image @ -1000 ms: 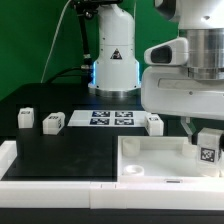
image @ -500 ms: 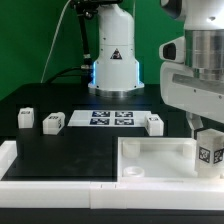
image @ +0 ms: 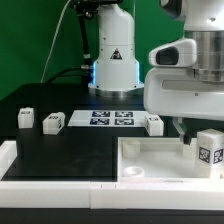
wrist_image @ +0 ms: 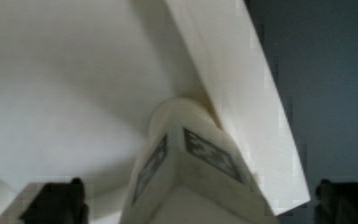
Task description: Assemble one leg
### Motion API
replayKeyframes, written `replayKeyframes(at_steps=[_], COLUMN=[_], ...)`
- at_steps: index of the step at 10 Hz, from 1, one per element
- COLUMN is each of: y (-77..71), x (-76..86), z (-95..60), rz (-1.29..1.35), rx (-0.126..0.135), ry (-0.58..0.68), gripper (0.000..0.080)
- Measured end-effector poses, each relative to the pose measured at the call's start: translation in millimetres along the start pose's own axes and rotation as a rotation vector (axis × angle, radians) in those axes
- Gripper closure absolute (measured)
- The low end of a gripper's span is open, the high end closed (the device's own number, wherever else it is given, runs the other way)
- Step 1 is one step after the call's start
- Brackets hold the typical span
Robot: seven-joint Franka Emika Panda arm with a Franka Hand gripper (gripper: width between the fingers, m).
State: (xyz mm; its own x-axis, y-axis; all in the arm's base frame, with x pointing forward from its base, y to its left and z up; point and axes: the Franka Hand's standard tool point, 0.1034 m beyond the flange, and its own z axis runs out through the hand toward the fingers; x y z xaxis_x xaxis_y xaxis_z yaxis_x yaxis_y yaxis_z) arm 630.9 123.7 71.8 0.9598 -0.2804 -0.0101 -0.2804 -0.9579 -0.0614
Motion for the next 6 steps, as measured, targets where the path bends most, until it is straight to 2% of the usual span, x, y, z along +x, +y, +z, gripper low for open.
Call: replayKeyframes(at_steps=[3, 4, 6], y=[-1.9, -0.7, 1.4], x=[-1.4, -0.9, 0.0], z=[0.5, 0.5, 0.6], rz=[-0.425, -0.592, -0.75], rx=[-0.03, -0.05, -0.059], ry=[0.004, 0.004, 0.001], gripper=[0.0151, 0.0151, 0.0151])
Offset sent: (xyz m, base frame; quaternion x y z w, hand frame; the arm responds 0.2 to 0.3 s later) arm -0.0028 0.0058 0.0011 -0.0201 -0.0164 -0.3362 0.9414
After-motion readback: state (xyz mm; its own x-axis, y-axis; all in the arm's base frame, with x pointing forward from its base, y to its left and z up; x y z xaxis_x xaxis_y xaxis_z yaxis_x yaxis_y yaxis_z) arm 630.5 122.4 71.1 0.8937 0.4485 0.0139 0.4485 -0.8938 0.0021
